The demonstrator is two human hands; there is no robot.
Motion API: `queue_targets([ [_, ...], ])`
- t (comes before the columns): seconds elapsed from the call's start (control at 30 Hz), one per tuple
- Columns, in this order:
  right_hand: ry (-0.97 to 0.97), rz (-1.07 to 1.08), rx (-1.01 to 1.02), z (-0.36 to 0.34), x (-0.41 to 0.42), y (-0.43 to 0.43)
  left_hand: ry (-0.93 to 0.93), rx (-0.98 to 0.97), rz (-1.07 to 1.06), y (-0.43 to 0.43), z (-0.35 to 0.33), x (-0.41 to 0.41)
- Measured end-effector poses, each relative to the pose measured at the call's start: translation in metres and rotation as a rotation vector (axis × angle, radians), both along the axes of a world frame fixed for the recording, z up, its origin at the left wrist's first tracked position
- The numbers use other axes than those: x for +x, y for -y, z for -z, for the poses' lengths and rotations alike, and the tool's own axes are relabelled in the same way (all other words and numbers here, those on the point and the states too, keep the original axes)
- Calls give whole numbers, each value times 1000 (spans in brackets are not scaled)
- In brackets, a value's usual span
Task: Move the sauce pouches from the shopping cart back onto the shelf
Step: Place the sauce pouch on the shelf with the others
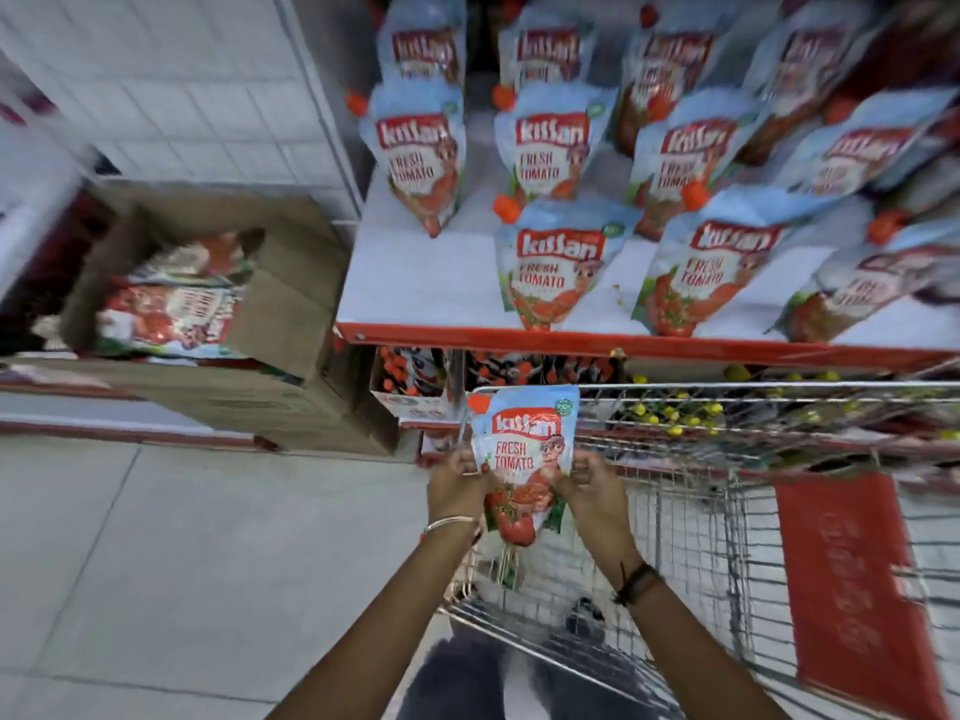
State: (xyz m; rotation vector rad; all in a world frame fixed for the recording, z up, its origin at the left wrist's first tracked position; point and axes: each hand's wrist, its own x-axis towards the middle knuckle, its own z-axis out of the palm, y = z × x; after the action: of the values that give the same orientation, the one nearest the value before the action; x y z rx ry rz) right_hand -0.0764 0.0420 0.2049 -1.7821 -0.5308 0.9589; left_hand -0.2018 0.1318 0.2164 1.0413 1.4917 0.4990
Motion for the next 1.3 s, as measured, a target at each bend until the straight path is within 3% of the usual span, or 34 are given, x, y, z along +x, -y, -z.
queue_targets([
  [0.2, 48, -1, 206, -66, -29, -36, 188, 212, -58, -30, -63, -27],
  [0.57, 189, 117, 412, -130, -60, -159, 329, 556, -158, -133, -126, -44],
  [0.87, 247, 209, 422, -117, -54, -218, 322, 588, -163, -187, -110, -22],
  [1.3, 264, 261, 368, -93, -59, -215, 231, 527, -99, -189, -87, -15],
])
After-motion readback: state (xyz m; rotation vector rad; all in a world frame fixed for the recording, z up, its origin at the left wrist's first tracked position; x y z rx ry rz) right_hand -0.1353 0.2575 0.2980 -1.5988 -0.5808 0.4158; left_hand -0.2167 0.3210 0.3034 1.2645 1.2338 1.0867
